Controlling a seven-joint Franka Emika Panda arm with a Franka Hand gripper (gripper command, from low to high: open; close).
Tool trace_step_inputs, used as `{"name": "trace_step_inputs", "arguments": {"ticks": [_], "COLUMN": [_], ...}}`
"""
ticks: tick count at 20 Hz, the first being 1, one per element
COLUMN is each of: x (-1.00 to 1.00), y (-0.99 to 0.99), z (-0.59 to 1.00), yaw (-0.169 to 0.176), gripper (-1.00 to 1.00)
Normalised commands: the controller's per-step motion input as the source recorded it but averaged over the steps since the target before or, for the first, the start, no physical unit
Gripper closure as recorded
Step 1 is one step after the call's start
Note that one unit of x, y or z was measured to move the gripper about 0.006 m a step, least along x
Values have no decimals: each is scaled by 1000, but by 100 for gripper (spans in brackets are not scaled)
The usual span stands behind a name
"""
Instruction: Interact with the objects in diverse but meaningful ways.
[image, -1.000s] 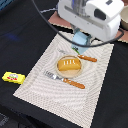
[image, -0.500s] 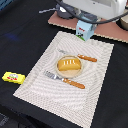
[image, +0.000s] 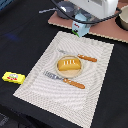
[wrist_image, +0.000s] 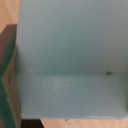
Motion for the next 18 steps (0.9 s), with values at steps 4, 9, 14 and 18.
{"name": "trace_step_inputs", "arguments": {"ticks": [4, 9, 14, 18], "x": [-836, -804, -802, -813], "y": [327, 324, 268, 193], "z": [-196, -223, -283, -316], "yaw": [-1, -16, -33, -43], "gripper": [100, 100, 100, 100]}}
